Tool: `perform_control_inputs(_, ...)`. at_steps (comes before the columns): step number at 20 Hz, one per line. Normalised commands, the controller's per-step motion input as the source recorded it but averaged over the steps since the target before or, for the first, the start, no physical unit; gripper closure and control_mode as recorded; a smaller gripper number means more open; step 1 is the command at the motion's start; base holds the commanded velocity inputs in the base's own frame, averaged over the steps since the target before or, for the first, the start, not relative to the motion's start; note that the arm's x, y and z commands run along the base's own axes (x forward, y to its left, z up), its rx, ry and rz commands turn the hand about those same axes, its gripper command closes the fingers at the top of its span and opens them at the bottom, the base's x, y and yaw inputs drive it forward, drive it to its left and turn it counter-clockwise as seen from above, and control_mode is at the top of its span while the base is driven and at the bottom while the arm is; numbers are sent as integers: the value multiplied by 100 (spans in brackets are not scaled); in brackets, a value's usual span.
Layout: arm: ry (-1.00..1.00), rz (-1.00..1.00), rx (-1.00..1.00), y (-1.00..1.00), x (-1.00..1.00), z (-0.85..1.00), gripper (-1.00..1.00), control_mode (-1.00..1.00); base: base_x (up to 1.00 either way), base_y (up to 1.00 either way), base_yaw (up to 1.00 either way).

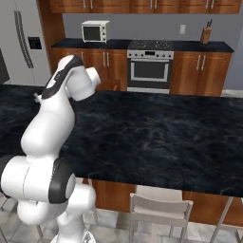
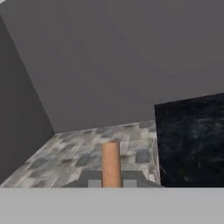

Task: Take a straw from the drawer in front and place it inside the glass cup on the dining counter.

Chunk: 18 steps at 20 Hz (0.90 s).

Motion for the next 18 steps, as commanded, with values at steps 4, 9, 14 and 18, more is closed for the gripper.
perform_control_inputs(4, 0, 14, 29, 8, 7, 0, 100, -100, 0, 0, 0)
perform_control_inputs(9, 0, 13, 33, 0, 0, 0, 100, -100, 0, 0, 0)
perform_control_inputs(14, 0, 13, 32, 0, 7, -2, 100, -100, 0, 0, 0)
perform_control_inputs(18, 2, 9, 21, 1, 9, 0, 100, -100, 0, 0, 0)
